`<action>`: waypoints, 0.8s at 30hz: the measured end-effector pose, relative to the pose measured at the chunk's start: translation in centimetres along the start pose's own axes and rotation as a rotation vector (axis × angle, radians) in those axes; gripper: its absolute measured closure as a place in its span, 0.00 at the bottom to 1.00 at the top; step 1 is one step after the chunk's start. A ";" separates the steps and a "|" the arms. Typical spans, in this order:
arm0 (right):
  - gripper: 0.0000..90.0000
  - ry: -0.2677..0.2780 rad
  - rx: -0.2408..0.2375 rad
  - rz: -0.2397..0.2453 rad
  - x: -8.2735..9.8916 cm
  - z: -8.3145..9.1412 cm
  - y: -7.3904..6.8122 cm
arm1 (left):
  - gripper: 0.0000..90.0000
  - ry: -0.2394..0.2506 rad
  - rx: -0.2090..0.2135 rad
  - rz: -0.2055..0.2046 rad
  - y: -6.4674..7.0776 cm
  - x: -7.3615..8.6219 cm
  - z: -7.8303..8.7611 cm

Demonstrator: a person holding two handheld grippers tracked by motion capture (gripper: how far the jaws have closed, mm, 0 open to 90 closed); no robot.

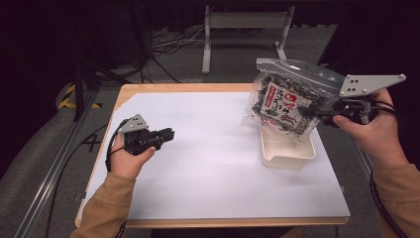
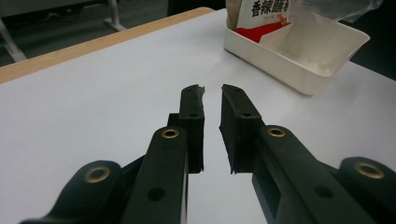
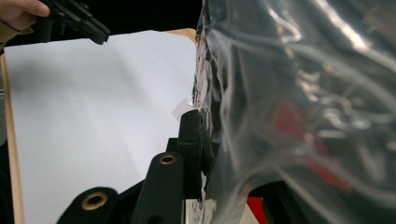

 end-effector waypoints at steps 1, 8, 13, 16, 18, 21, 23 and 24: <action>0.83 0.000 0.000 0.000 0.0 0.0 0.0 | 0.87 0.000 0.000 0.000 0.0 0.0 0.0; 0.83 -0.063 0.027 -0.047 1.9 -0.6 0.7 | 0.84 -0.004 -0.003 -0.001 -0.2 0.2 0.1; 0.83 -0.099 0.052 -0.077 3.3 -1.1 1.3 | 0.82 -0.001 0.001 0.007 -0.2 0.2 0.0; 0.83 -0.114 0.058 -0.088 4.0 -1.4 1.4 | 0.81 -0.003 0.004 0.012 -0.2 0.4 0.0; 0.83 -0.123 0.060 -0.095 4.5 -1.6 1.5 | 0.80 -0.004 0.006 0.015 -0.2 0.4 0.0; 0.83 -0.146 0.068 -0.100 5.2 -1.9 1.6 | 0.79 -0.008 0.007 0.015 -0.3 0.6 0.0; 0.83 -0.158 0.073 -0.101 5.7 -2.1 1.6 | 0.77 -0.009 0.013 0.015 -0.3 0.7 0.0; 0.83 -0.158 0.068 -0.111 5.9 -2.1 1.6 | 0.76 -0.008 0.011 0.020 -0.3 0.7 0.0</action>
Point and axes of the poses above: each handheld gripper's, and its own axes: z roughly backward along the jaws, x roughly out of its underside, y roughly to its right, the point moved 7 cm from there along -z, roughly forward along the jaws, and after that the axes turned 11 degrees about x, right-handed, at the moved point
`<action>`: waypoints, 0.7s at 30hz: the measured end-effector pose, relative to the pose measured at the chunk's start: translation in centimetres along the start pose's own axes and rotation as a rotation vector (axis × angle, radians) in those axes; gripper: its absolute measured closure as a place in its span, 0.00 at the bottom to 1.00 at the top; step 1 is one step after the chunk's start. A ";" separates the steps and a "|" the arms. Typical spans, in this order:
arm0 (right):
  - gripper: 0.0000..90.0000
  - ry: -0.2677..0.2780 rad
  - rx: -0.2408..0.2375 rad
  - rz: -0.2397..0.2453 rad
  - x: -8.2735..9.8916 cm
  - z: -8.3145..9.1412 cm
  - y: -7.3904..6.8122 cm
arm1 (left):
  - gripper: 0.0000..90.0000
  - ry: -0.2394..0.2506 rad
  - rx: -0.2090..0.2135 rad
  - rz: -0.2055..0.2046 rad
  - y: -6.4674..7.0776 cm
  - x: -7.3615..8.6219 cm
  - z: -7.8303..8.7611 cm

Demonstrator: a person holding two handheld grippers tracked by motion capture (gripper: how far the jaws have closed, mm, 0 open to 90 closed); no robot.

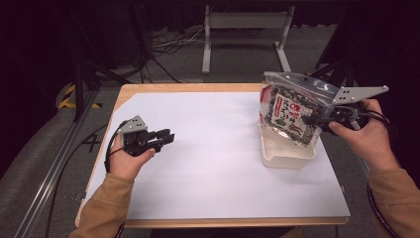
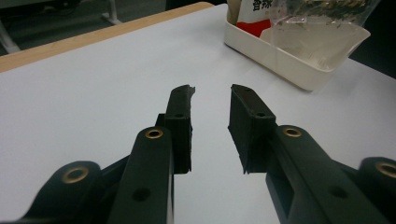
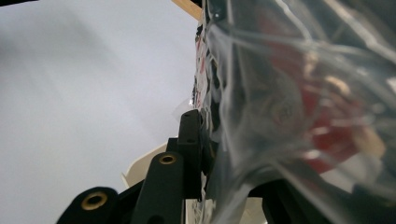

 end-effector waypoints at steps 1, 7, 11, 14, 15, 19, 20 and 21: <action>0.83 0.001 -0.001 -0.005 0.2 -0.1 0.0 | 0.76 -0.004 0.001 0.000 0.0 0.1 0.0; 0.83 -0.028 0.005 -0.010 1.2 -0.8 0.0 | 0.73 -0.003 -0.003 0.004 -0.1 0.2 0.1; 0.83 -0.066 0.014 0.010 2.0 -1.8 -0.4 | 0.72 -0.009 -0.005 -0.003 -0.2 0.3 0.2; 0.83 -0.079 0.028 -0.002 2.7 -2.3 -0.3 | 0.71 -0.007 -0.005 0.005 -0.2 0.4 0.2; 0.83 -0.087 0.038 0.002 3.0 -2.5 -0.2 | 0.71 -0.007 -0.007 0.008 -0.2 0.5 0.2; 0.83 -0.109 0.037 -0.002 3.8 -3.5 -0.1 | 0.71 -0.014 -0.004 0.003 -0.3 0.6 0.3; 0.83 -0.115 0.035 -0.003 3.9 -3.7 -0.1 | 0.70 -0.015 -0.006 0.006 -0.3 0.6 0.3; 0.83 -0.115 0.035 -0.003 3.9 -3.7 -0.1 | 0.70 -0.015 -0.006 0.006 -0.3 0.6 0.3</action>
Point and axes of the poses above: each handheld gripper's, and its own axes: z roughly backward along the jaws, x roughly out of its underside, y roughly to its right, the point moved 7 cm from there along -z, roughly forward along the jaws, and after that the axes turned 11 degrees about x, right-handed, at the moved point
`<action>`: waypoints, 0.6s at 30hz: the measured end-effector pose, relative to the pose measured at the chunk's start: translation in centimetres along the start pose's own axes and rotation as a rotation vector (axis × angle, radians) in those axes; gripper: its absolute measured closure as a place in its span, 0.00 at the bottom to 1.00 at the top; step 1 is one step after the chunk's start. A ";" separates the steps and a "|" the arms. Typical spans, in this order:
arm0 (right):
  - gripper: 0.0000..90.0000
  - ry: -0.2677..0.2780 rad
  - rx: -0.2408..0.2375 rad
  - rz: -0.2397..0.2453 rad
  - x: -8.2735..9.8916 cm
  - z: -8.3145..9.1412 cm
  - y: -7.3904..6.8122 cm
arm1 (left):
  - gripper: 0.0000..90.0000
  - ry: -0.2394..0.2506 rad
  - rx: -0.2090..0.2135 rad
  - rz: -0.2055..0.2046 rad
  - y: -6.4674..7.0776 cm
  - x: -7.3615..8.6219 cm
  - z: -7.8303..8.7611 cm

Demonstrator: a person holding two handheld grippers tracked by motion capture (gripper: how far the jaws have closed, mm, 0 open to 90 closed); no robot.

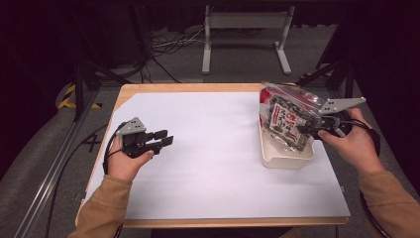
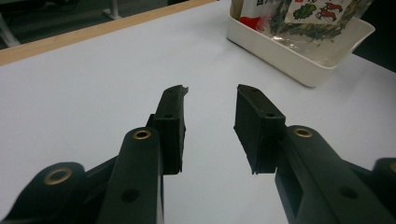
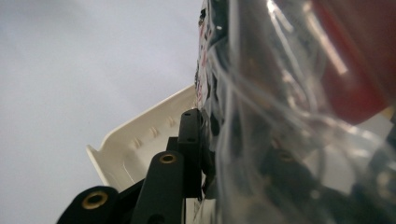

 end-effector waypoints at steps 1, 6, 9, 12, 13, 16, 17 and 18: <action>0.83 -0.036 -0.026 -0.019 0.6 -1.0 -0.2 | 0.70 0.000 -0.001 0.005 0.0 0.1 0.0; 0.83 -0.044 -0.046 -0.068 1.2 -1.6 0.5 | 0.69 -0.005 -0.003 -0.008 0.0 0.2 -0.1; 0.81 -0.009 -0.052 -0.091 1.6 -1.5 0.8 | 0.64 0.004 -0.012 -0.006 -0.1 0.3 -0.2; 0.71 0.049 -0.034 -0.119 1.6 -1.0 1.2 | 0.54 0.017 -0.026 -0.014 -0.4 0.4 -0.2; 0.59 0.075 -0.030 -0.140 1.6 -0.9 1.3 | 0.51 0.026 -0.022 -0.006 -0.4 0.5 -0.3; 0.46 0.120 -0.049 -0.210 2.3 -0.5 1.4 | 0.41 0.033 -0.039 -0.019 -0.5 0.9 -0.2; 0.41 0.128 -0.036 -0.214 2.6 -0.3 1.4 | 0.40 0.033 -0.044 -0.026 -0.6 1.0 -0.1; 0.37 0.142 -0.021 -0.218 2.9 0.0 1.5 | 0.38 0.037 -0.046 -0.026 -0.5 1.3 0.1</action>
Point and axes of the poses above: each handheld gripper's, and its own axes: z roughly backward along the jaws, x roughly out of its underside, y roughly to its right, the point moved 7 cm from there along -z, roughly forward along the jaws, and after that the axes turned 11 degrees about x, right-handed, at the moved point
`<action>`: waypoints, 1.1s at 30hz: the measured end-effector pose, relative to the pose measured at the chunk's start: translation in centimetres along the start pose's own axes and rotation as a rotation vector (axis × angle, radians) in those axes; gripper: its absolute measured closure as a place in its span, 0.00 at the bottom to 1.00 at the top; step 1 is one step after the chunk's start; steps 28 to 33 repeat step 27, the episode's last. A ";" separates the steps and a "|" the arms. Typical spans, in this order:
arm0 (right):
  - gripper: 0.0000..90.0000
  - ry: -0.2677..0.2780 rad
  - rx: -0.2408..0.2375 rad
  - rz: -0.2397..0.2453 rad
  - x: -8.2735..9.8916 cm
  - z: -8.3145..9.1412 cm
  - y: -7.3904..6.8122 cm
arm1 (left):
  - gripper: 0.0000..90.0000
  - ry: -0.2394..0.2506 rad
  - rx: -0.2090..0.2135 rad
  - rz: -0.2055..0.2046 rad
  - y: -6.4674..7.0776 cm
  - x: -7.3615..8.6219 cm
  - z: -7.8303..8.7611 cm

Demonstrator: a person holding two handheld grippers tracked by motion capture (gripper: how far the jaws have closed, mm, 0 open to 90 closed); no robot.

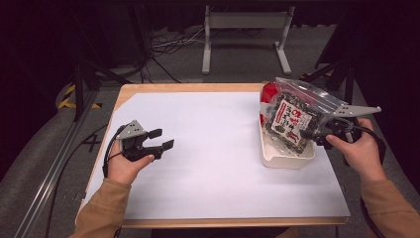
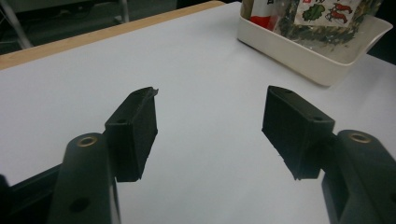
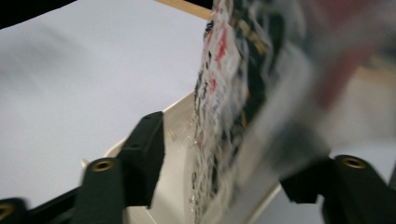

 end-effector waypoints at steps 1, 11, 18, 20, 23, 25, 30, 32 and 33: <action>0.37 0.000 0.000 0.000 0.0 0.0 0.0 | 0.35 0.000 0.000 0.000 0.0 0.0 0.0; 0.24 0.087 0.038 -0.005 3.4 2.9 -0.6 | 0.31 0.022 0.003 -0.038 0.8 1.6 1.5; 0.23 0.172 0.068 -0.036 5.8 3.3 -1.6 | 0.30 0.038 0.012 -0.050 1.5 3.0 2.4; 0.23 0.184 0.065 -0.051 6.6 3.3 -2.0 | 0.30 0.046 0.011 -0.041 1.7 3.4 2.7; 0.23 0.180 0.069 -0.045 7.4 3.1 -2.3 | 0.28 0.067 0.007 -0.030 1.7 3.8 3.2; 0.23 0.188 0.070 -0.052 7.5 3.2 -2.4 | 0.27 0.078 0.001 -0.025 1.6 3.9 3.4; 0.23 0.186 0.075 -0.053 7.5 3.2 -2.4 | 0.26 0.082 -0.002 -0.025 1.6 3.9 3.5; 0.23 0.186 0.075 -0.053 7.5 3.2 -2.4 | 0.26 0.082 -0.002 -0.025 1.6 3.9 3.5; 0.23 0.186 0.075 -0.053 7.5 3.2 -2.4 | 0.26 0.082 -0.002 -0.025 1.6 3.9 3.5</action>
Point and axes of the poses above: each handheld gripper's, and its own axes: z roughly backward along the jaws, x roughly out of its underside, y roughly to its right, the point moved 7 cm from there along -z, roughly forward along the jaws, and after that the axes turned 11 degrees about x, right-handed, at the moved point
